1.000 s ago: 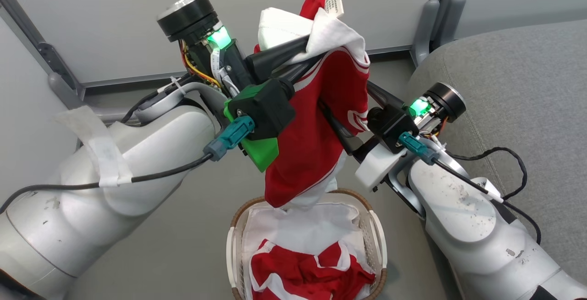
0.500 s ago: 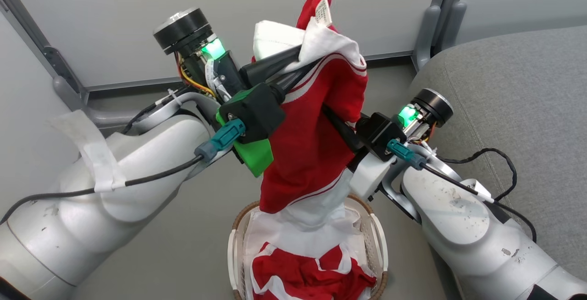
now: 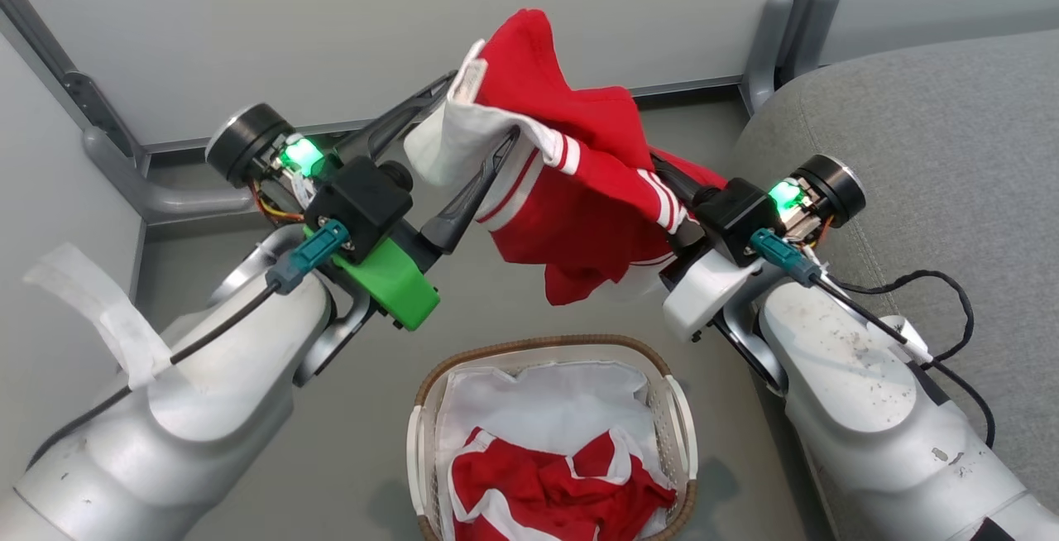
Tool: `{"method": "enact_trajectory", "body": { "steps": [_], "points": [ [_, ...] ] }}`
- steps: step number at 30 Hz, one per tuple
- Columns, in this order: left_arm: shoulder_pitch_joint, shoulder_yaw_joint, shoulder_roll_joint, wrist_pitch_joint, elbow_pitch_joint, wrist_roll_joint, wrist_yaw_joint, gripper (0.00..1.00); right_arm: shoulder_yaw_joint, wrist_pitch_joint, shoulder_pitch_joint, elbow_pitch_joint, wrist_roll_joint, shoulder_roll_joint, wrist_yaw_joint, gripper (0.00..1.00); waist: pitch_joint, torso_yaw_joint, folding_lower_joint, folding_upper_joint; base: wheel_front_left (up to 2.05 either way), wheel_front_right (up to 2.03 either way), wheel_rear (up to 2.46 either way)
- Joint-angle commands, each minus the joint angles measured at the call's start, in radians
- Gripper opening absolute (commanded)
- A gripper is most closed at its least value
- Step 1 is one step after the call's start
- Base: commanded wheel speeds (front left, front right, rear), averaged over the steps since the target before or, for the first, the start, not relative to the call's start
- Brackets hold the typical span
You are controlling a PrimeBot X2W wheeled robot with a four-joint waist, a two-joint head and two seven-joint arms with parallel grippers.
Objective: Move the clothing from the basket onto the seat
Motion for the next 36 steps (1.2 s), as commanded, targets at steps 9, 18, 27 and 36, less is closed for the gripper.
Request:
{"method": "enact_trajectory", "body": {
  "steps": [9, 18, 27, 36],
  "points": [
    [0.207, 0.101, -0.055, -0.001, -0.002, -0.026, -0.011, 1.00, -0.125, -0.005, 0.038, -0.003, -0.029, 0.008, -0.001, 0.00, 0.016, 0.002, 0.0000, -0.0001, 0.00, 0.00, 0.00],
    [0.372, 0.200, -0.123, -0.001, 0.018, 0.005, -0.036, 1.00, -0.209, -0.005, 0.067, -0.017, -0.051, 0.010, -0.001, 0.00, 0.028, -0.004, 0.0000, -0.0001, 0.00, 0.00, 0.00],
    [0.459, 0.256, -0.182, -0.001, 0.052, 0.069, -0.055, 1.00, -0.276, -0.005, 0.113, -0.025, -0.049, 0.020, -0.001, 0.00, 0.028, -0.034, 0.0000, -0.0001, 0.00, 0.00, 0.00],
    [0.482, 0.265, -0.208, -0.001, 0.062, 0.122, -0.061, 1.00, -0.319, -0.005, 0.150, -0.045, -0.054, 0.036, -0.001, 0.00, 0.043, -0.120, 0.0000, -0.0001, 0.00, 0.00, 0.00]
  ]
}}
